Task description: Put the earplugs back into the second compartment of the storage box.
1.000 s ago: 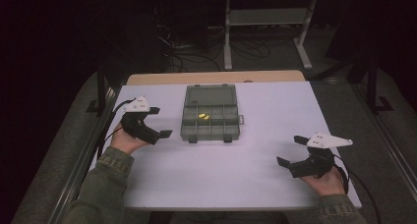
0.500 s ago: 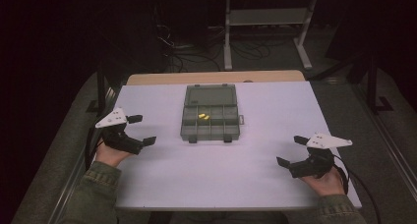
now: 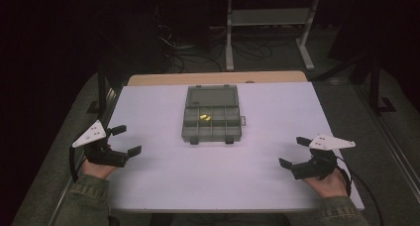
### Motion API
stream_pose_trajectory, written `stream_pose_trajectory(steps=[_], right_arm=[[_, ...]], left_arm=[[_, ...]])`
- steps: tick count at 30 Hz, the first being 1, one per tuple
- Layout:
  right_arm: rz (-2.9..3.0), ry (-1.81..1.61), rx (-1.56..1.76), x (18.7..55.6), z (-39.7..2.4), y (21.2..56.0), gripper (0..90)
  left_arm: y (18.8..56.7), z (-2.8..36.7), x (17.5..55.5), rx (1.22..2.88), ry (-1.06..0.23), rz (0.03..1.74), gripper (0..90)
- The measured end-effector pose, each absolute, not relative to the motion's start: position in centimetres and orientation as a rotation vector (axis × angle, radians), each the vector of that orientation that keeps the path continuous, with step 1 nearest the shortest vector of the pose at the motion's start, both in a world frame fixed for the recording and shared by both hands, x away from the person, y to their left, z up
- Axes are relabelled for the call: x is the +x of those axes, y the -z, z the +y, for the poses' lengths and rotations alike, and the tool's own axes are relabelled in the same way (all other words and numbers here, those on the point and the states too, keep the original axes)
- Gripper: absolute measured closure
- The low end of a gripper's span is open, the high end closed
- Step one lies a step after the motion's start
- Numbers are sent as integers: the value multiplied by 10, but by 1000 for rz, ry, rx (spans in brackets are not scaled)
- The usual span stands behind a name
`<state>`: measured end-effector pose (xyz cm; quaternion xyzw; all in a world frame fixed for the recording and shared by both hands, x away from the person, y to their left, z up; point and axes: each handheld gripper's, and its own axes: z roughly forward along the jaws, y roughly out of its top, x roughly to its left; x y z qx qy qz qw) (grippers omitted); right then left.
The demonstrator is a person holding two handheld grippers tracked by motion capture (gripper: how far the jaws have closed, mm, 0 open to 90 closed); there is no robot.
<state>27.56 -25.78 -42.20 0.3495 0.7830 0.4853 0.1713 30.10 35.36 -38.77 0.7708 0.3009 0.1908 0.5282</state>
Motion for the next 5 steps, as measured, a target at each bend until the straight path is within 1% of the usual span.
stream_pose_trajectory(steps=[5], right_arm=[[2221,-1377,996,276,-258,422,0]], left_arm=[[391,363,293,1789,-476,727,0]])
